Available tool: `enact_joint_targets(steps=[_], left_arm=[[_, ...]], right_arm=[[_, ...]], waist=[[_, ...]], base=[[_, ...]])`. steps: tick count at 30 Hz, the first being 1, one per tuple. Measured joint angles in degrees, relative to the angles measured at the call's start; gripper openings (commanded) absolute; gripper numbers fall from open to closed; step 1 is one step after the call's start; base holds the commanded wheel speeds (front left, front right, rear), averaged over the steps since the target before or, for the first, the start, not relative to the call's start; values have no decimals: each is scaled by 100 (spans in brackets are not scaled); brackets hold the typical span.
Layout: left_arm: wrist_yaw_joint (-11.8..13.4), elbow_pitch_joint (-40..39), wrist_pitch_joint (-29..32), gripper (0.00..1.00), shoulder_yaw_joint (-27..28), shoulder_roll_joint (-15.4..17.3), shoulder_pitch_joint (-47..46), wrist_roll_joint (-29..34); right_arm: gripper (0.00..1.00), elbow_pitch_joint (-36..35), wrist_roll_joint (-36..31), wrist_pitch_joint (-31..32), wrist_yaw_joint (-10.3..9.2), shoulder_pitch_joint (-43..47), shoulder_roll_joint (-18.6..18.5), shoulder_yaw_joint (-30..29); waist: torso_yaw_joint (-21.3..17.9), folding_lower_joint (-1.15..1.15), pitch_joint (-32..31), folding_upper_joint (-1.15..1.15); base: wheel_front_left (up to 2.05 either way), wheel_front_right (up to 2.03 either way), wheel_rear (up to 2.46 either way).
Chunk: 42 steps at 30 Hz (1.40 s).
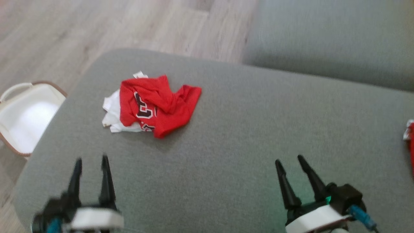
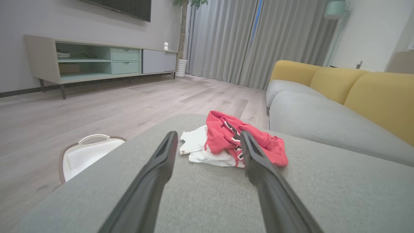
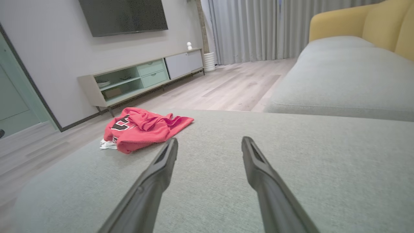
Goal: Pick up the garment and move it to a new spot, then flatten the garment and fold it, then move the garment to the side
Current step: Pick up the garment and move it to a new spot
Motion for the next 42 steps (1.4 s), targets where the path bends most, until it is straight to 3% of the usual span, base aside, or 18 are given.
enact_joint_targets(steps=[6,11,13,16,22,26,27,28,29,34,42], left_arm=[[-179,675,308,100,-38,464,-1656,4],[-282,1361,1270,100,-369,976,-3222,-100],[-304,1780,1889,100,-482,1029,-3671,-497],[-331,2179,2588,100,-1065,1279,-4067,-945],[-328,2941,3641,100,-1714,1801,-4629,-1812],[-328,3174,3843,100,-1927,1987,-4832,-2095],[-327,3187,3878,73,-2001,2015,-4863,-2181],[-327,3183,3888,33,-2097,2039,-4898,-2282],[-327,3170,3872,0,-2140,2067,-4919,-2374],[-326,3136,3398,0,-2434,2176,-4919,-2549],[-327,2660,1533,0,-2945,2221,-4975,-2546]], right_arm=[[100,-293,-328,0,0,-365,-2,-460],[100,-612,-513,0,0,-917,-3,-804],[100,-749,-555,0,0,-1026,-4,-931],[100,-888,-650,-1,0,-1144,-8,-1040],[100,-1081,-654,-1,0,-1443,-10,-1124],[100,-1156,-654,-2,0,-1456,-10,-1123],[100,-1161,-654,-2,0,-1457,-10,-1118],[100,-1163,-654,-2,0,-1457,-10,-1124],[100,-1166,-654,-2,0,-1457,-10,-1127],[100,-1163,-653,-2,0,-1457,-10,-1125],[100,-1115,-635,-10,0,-1452,-10,-1112]], waist=[[-151,2,626,0],[-316,3,1256,0],[-398,3,1495,0],[-550,3,1804,0],[-991,2,2289,0],[-1203,1,2466,0],[-1245,1,2497,0],[-1283,1,2522,0],[-1310,1,2541,0],[-1355,1,2501,0],[-1340,0,2148,0]], base=[[0,0,0],[0,0,0],[0,0,0],[0,0,0],[0,0,0],[0,0,0],[0,0,0],[0,0,0],[0,0,0],[0,0,0],[0,0,0]])
